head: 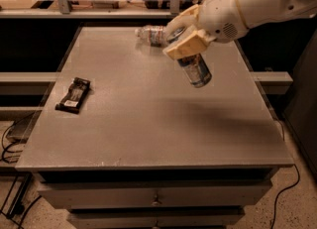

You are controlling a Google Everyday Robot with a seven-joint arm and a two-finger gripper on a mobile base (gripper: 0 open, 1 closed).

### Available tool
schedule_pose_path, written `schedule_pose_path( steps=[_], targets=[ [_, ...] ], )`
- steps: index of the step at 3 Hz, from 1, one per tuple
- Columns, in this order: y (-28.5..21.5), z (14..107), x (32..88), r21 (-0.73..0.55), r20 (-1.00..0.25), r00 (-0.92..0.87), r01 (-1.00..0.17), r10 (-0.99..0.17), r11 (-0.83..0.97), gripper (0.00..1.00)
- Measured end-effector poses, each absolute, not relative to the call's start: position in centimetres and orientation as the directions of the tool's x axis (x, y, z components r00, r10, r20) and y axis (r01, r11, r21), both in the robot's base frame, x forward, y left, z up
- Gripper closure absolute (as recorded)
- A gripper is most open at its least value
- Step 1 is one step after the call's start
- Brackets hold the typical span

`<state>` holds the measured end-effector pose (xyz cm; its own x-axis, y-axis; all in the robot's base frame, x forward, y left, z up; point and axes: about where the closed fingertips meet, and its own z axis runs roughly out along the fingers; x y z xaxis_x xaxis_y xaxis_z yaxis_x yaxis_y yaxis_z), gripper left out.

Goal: Place redbull can upright

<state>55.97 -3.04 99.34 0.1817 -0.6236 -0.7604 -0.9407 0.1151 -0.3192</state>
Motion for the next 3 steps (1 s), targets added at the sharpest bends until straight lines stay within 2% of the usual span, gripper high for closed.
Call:
schedule_pose_path(
  steps=[2,3],
  targets=[
    [1.7,99.8,54.8,-0.520,-0.752,0.464,-0.854,-0.469,-0.011,1.00],
    [2.2,100.1,54.5,-0.548,-0.734,0.499,-0.836,-0.461,-0.034,1.00]
  ],
)
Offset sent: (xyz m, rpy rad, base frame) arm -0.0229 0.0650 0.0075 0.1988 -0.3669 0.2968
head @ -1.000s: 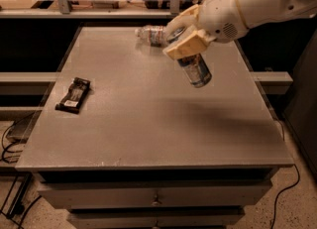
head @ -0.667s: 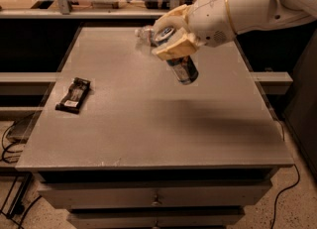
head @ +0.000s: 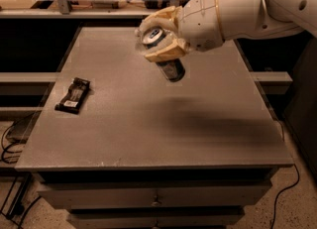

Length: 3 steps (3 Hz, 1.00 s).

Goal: Place redbull can upright

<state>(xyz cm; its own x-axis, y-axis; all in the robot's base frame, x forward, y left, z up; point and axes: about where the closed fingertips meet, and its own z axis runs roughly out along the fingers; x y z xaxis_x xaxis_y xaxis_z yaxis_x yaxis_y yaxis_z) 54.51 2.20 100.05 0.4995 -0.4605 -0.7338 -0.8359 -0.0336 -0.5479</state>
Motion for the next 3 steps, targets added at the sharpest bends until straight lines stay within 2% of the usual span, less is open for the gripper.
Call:
schedule_pose_path(
  steps=[3],
  targets=[
    [1.78,98.51,53.47,-0.538,-0.803,0.497,-0.842,-0.328,0.041,1.00]
  ],
)
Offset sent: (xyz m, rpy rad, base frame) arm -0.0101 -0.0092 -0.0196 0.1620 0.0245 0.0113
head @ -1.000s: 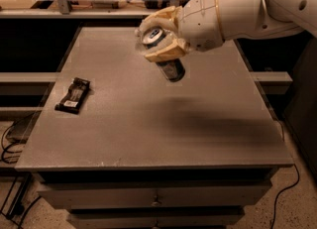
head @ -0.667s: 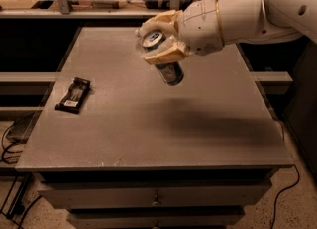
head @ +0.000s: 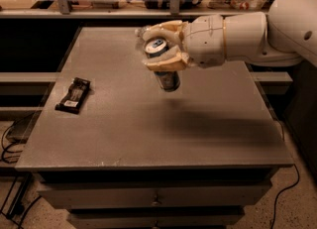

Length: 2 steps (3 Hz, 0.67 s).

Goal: Place redbull can upright

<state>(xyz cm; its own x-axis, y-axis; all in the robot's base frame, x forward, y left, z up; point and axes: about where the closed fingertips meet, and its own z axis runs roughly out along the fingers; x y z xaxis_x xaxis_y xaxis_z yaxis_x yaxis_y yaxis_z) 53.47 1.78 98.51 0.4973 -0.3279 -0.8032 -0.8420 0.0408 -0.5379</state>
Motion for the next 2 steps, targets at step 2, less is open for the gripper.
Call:
schedule_pose_path(
  steps=[2],
  targets=[
    [0.86,97.51,53.03,-0.538,-0.832,0.501,-0.833,-0.238,0.126,0.83]
  ],
)
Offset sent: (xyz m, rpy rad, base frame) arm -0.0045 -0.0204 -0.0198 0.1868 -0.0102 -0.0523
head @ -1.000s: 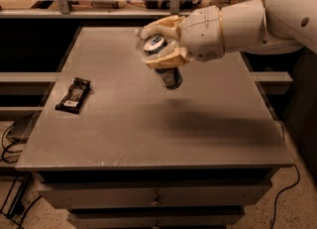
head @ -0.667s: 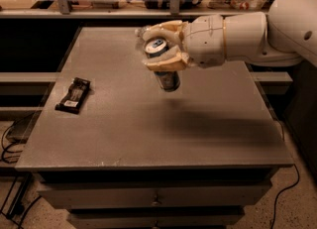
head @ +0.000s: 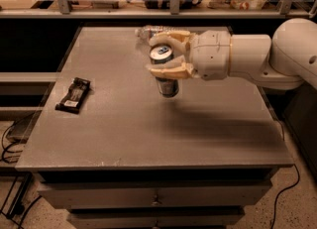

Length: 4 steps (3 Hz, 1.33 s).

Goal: Place redbull can upright

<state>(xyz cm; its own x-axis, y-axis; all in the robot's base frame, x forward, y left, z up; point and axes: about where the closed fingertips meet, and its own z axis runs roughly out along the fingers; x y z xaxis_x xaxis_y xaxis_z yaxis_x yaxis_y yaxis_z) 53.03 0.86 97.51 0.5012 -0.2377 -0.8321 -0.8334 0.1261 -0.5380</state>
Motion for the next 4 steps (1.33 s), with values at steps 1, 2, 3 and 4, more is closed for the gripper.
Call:
schedule_pose_path(
  steps=[1,2,3,4],
  targets=[
    [0.3,96.5,52.9,-0.520,-0.847,0.481,-0.839,-0.226,0.159,0.60],
    [-0.2,95.3,52.6,-0.498,-0.862,0.457,-0.846,-0.219,0.191,0.36],
    [-0.6,94.1,52.3,-0.472,-0.877,0.430,-0.854,-0.214,0.218,0.13],
    [-1.3,92.8,51.4,-0.442,-0.894,0.393,-0.855,-0.216,0.271,0.00]
  ],
)
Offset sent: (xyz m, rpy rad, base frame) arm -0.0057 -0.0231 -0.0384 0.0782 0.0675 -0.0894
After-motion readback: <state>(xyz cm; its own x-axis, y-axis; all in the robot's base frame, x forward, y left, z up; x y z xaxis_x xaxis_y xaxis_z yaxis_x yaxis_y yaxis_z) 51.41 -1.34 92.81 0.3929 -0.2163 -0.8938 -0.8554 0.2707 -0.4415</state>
